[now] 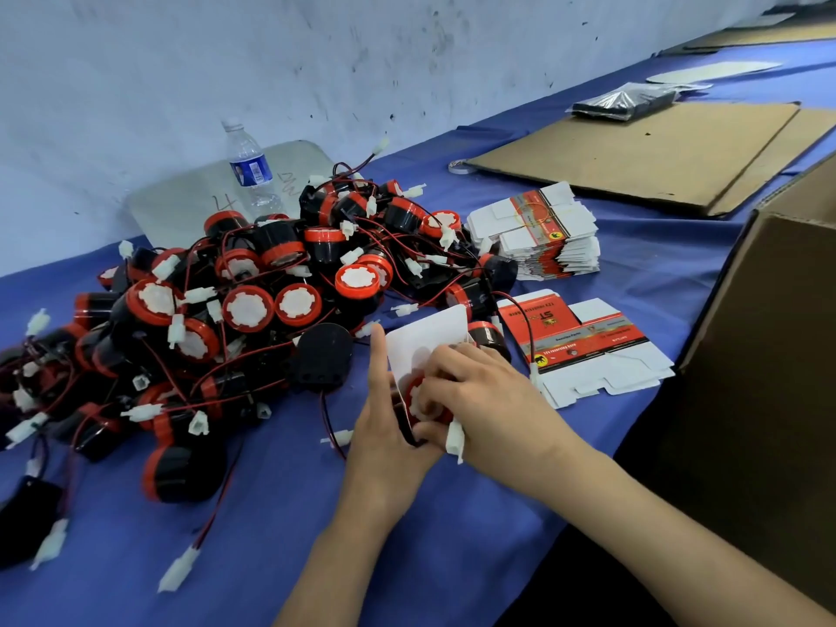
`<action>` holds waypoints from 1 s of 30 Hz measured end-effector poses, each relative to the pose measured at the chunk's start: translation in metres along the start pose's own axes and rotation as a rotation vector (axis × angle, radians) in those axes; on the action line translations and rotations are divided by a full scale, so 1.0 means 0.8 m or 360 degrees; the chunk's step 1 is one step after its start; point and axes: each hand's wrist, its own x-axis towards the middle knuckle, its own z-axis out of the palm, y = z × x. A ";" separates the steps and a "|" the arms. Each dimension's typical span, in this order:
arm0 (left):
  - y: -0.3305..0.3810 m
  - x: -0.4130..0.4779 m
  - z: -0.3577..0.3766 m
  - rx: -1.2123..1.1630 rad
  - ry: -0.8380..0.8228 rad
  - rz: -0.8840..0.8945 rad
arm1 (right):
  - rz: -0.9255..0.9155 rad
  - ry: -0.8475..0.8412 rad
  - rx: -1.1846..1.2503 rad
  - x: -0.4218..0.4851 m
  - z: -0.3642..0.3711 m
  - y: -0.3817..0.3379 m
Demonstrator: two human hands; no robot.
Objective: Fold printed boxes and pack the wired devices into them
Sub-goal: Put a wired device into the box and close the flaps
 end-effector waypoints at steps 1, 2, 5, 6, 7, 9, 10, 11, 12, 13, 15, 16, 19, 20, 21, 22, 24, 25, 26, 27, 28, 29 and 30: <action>0.001 -0.001 0.000 -0.0002 0.0006 0.0017 | 0.0012 -0.0041 0.0010 0.001 -0.003 0.001; 0.002 -0.002 -0.001 -0.0007 0.0008 0.0040 | 0.0022 -0.0082 -0.0002 0.001 -0.006 0.003; 0.007 -0.003 -0.002 0.0030 0.0033 0.0160 | 0.0017 -0.0165 -0.0221 0.006 -0.017 0.008; 0.010 -0.003 -0.003 0.0028 0.0043 0.0164 | 0.0024 -0.0178 -0.0313 0.006 -0.021 0.010; 0.012 -0.003 -0.003 0.0010 0.0042 0.0146 | 0.0049 -0.0195 -0.0372 0.006 -0.023 0.012; 0.014 -0.003 -0.003 -0.0015 0.0028 0.0108 | 0.0120 -0.0258 -0.0396 0.005 -0.026 0.012; 0.014 -0.003 -0.003 -0.0011 0.0021 0.0094 | 0.0143 -0.0294 -0.0403 0.004 -0.027 0.013; 0.015 -0.003 -0.003 0.0003 0.0011 0.0086 | 0.0153 -0.0320 -0.0417 0.004 -0.026 0.014; 0.016 -0.004 -0.004 0.0032 0.0000 0.0092 | 0.0154 -0.0340 -0.0434 0.004 -0.026 0.015; 0.017 -0.004 -0.004 0.0067 -0.0006 0.0110 | 0.0148 -0.0363 -0.0448 0.004 -0.026 0.016; 0.019 -0.004 -0.005 0.0098 0.0007 0.0157 | 0.0115 -0.0398 -0.0416 0.004 -0.023 0.019; 0.020 -0.004 -0.005 0.0090 0.0019 0.0172 | 0.0097 -0.0403 -0.0366 0.004 -0.022 0.020; 0.022 -0.005 -0.007 0.0080 0.0012 0.0186 | 0.0050 -0.0415 -0.0257 0.004 -0.019 0.026; 0.022 -0.005 -0.007 0.0103 -0.0001 0.0189 | 0.0047 -0.0416 -0.0220 0.004 -0.019 0.028; 0.022 -0.005 -0.007 0.0121 -0.0013 0.0182 | 0.0051 -0.0415 -0.0175 0.004 -0.019 0.031; 0.023 -0.004 -0.007 0.0129 -0.0019 0.0170 | 0.0060 -0.0420 -0.0128 0.005 -0.019 0.032; 0.023 -0.002 -0.007 0.0149 -0.0007 0.0162 | 0.0049 -0.0437 -0.0041 0.006 -0.021 0.035; 0.024 -0.001 -0.006 0.0180 0.0005 0.0174 | 0.0025 -0.0425 0.0028 0.007 -0.022 0.035; 0.025 0.000 -0.006 0.0209 0.0014 0.0195 | 0.0008 -0.0387 0.0134 0.007 -0.025 0.036; 0.026 0.001 -0.006 0.0229 0.0021 0.0215 | 0.0011 -0.0312 0.0253 0.006 -0.029 0.037; 0.027 0.001 -0.007 0.0253 0.0031 0.0222 | 0.0040 -0.0180 0.0339 0.005 -0.033 0.039; 0.028 0.001 -0.007 0.0282 0.0044 0.0216 | 0.0102 -0.0006 0.0383 0.003 -0.036 0.042; 0.027 0.001 -0.008 0.0312 0.0057 0.0204 | 0.0191 0.0162 0.0413 0.002 -0.040 0.045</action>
